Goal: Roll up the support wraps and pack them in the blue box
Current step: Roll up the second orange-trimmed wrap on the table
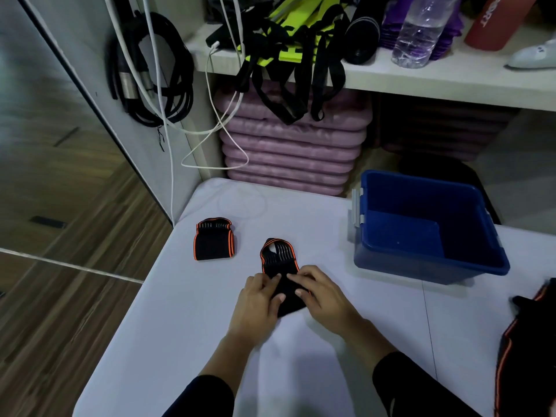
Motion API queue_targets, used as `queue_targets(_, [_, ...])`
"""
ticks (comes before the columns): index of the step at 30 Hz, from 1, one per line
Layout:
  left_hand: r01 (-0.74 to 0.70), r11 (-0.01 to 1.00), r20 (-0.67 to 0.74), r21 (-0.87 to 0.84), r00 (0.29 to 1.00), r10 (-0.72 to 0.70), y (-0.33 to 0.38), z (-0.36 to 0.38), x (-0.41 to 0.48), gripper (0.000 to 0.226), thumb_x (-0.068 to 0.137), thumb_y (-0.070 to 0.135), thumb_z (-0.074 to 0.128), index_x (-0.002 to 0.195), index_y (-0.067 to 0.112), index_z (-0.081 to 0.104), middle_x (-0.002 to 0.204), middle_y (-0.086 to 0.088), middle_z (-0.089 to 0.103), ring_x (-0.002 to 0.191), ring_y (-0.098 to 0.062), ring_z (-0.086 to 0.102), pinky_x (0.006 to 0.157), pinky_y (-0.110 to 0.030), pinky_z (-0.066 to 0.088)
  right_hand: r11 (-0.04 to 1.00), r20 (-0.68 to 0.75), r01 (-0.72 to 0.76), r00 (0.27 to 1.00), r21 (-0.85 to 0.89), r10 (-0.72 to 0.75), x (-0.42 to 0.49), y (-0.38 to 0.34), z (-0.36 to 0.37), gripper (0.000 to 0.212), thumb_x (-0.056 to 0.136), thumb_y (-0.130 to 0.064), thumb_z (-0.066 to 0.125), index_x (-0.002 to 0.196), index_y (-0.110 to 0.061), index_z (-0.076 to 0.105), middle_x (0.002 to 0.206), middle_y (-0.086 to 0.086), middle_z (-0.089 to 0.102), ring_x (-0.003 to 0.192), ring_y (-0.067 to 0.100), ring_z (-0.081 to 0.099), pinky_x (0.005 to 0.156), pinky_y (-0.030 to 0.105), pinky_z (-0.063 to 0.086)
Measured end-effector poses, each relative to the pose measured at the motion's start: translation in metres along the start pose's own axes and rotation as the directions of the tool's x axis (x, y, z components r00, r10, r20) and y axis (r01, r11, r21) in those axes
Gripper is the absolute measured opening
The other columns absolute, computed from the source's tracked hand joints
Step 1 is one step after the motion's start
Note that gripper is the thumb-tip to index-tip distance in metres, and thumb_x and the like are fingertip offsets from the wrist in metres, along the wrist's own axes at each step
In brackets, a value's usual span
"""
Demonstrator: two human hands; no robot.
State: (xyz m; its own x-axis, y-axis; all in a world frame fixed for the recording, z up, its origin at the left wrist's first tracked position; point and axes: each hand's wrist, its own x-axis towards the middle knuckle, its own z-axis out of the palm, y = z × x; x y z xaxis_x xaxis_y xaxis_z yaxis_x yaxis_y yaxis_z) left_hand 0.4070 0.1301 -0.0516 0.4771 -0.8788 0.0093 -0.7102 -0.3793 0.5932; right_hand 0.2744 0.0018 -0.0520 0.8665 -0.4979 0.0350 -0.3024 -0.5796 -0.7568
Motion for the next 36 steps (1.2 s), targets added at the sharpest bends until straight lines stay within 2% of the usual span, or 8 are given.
queue_targets(4, [0.007,0.995,-0.063,-0.099,0.998,-0.013,0.006,-0.006,-0.001,0.027,0.088,0.026,0.057,0.113,0.018,0.058,0.107,0.000,0.060,0.103,-0.018,0.051,0.081,-0.023,0.042,1.000,0.057,0.018,0.998,0.024,-0.019,-0.003,0.004,-0.009,0.053,0.071,-0.030,0.075,0.121,-0.024,0.057,0.120,-0.018,0.051,0.110,-0.004,0.049,0.095,0.005,0.034])
queue_targets(9, [-0.025,0.996,0.059,-0.080,0.998,0.030,-0.004,-0.005,-0.006,0.066,0.068,0.046,0.072,0.126,0.022,0.053,0.122,0.007,0.054,0.112,-0.011,0.048,0.089,-0.015,0.036,1.000,0.055,0.021,0.998,-0.018,-0.020,0.000,0.010,-0.008,0.054,0.069,-0.017,0.073,0.121,-0.022,0.058,0.124,-0.010,0.053,0.114,0.003,0.051,0.099,0.015,0.039])
queue_targets(14, [0.179,0.941,0.013,-0.285,0.983,-0.183,0.000,-0.007,0.004,0.059,0.070,0.054,0.060,0.120,0.022,0.060,0.097,0.006,0.052,0.084,-0.009,0.054,0.071,-0.013,0.039,0.983,0.114,-0.168,0.981,0.073,0.160,0.017,0.002,-0.012,0.051,0.076,-0.037,0.068,0.124,-0.027,0.054,0.114,-0.011,0.050,0.103,0.005,0.055,0.094,0.025,0.046])
queue_targets(17, [0.294,0.892,-0.018,-0.343,0.948,-0.319,-0.001,-0.005,0.015,0.032,0.080,0.050,0.056,0.097,0.024,0.063,0.083,-0.002,0.060,0.082,-0.020,0.055,0.066,-0.019,0.038,0.945,0.076,-0.289,0.957,0.154,0.280,0.026,-0.004,-0.011,0.046,0.081,-0.042,0.066,0.122,-0.029,0.049,0.109,-0.007,0.059,0.093,0.009,0.060,0.086,0.026,0.049])
queue_targets(20, [0.403,0.769,-0.035,-0.496,0.875,-0.482,0.006,-0.004,0.023,0.030,0.084,0.034,0.065,0.106,0.017,0.055,0.098,0.000,0.059,0.088,-0.022,0.057,0.073,-0.024,0.040,0.928,-0.072,-0.353,0.929,0.121,0.363,0.031,-0.008,-0.002,0.056,0.082,-0.047,0.064,0.129,-0.024,0.042,0.115,-0.005,0.047,0.093,0.014,0.059,0.086,0.026,0.045])
queue_targets(23, [0.426,0.736,0.036,-0.526,0.876,-0.481,0.013,-0.005,0.029,0.027,0.090,0.028,0.059,0.113,0.015,0.059,0.097,0.001,0.064,0.089,-0.018,0.060,0.071,-0.019,0.041,0.922,-0.084,-0.341,0.929,0.183,0.360,0.034,-0.009,0.004,0.056,0.086,-0.040,0.062,0.135,-0.023,0.042,0.126,-0.005,0.046,0.105,0.016,0.056,0.096,0.030,0.045])
queue_targets(26, [0.438,0.711,0.066,-0.551,0.871,-0.486,0.012,-0.005,0.032,0.020,0.092,0.027,0.055,0.104,0.015,0.065,0.089,0.001,0.067,0.081,-0.012,0.061,0.064,-0.010,0.042,0.898,-0.007,-0.337,0.936,0.283,0.353,0.032,-0.008,0.004,0.046,0.087,-0.030,0.063,0.130,-0.022,0.048,0.115,-0.005,0.060,0.106,0.016,0.058,0.093,0.027,0.047])
queue_targets(36, [0.423,0.545,0.042,-0.724,0.816,-0.577,-0.022,-0.037,0.004,0.021,0.092,0.018,0.051,0.109,0.021,0.063,0.108,-0.004,0.066,0.103,-0.019,0.061,0.095,-0.040,0.049,0.875,-0.051,-0.251,0.954,0.414,0.297,0.040,-0.045,0.045,0.039,0.078,-0.025,0.071,0.115,-0.030,0.058,0.108,-0.007,0.066,0.100,0.008,0.062,0.088,0.028,0.052])
